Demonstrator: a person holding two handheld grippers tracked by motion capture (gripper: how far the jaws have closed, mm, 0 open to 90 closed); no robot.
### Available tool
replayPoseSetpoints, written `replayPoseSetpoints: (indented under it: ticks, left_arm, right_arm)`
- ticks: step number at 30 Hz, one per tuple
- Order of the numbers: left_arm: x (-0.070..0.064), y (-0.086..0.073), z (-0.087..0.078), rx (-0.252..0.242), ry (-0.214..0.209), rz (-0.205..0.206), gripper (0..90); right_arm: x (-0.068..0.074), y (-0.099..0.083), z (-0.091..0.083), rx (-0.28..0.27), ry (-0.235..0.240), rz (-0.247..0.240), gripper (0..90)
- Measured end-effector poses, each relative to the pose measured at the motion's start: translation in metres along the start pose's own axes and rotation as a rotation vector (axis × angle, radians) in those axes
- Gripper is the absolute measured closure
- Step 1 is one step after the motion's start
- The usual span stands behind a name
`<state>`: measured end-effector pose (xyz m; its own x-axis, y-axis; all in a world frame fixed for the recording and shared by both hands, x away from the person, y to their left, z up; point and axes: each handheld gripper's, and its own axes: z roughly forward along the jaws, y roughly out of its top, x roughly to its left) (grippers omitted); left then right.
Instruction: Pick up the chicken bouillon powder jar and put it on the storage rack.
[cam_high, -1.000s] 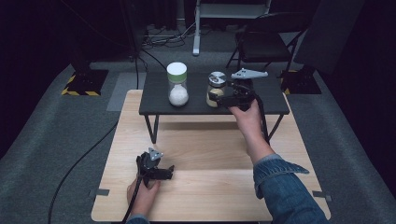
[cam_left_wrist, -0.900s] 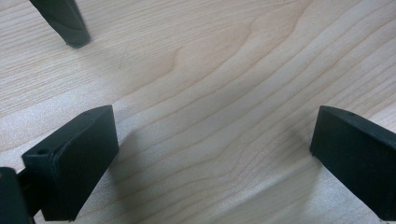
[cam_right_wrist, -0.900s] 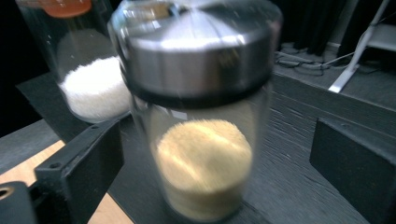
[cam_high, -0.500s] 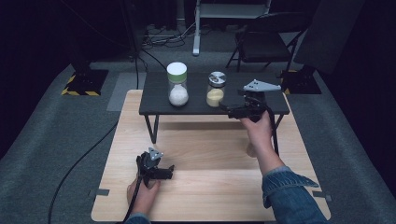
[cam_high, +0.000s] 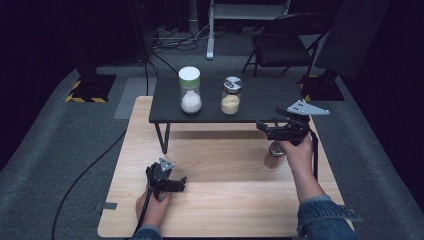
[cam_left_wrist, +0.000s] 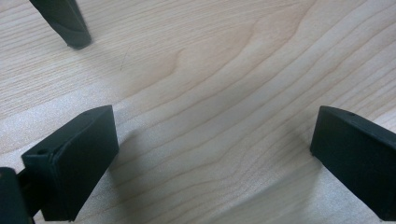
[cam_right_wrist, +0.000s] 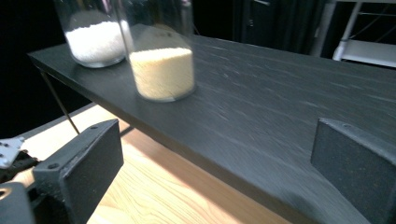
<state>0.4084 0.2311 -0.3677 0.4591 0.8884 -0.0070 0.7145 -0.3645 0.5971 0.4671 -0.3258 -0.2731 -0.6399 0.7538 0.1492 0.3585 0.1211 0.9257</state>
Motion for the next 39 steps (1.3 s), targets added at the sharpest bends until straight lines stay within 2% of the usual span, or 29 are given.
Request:
replayPoseSetpoints:
  ticks: [9, 20, 28, 39]
  left_arm:
    - [0.000, 0.000, 0.000, -0.001, 0.000, 0.000, 0.9]
    - [0.000, 0.000, 0.000, 0.001, -0.007, 0.008, 0.8]
    - [0.001, 0.000, 0.000, -0.001, -0.011, 0.014, 0.8]
    - [0.001, 0.000, 0.000, 0.000, -0.012, 0.015, 0.8]
  right_arm:
    - [-0.010, -0.026, -0.028, -0.020, -0.033, 0.016, 1.9]
    - [-0.019, -0.050, -0.056, 0.002, -0.068, 0.025, 1.8]
    - [-0.029, -0.073, -0.079, 0.015, -0.109, 0.056, 1.8]
    - [-0.036, -0.085, -0.097, 0.049, -0.141, 0.047, 1.8]
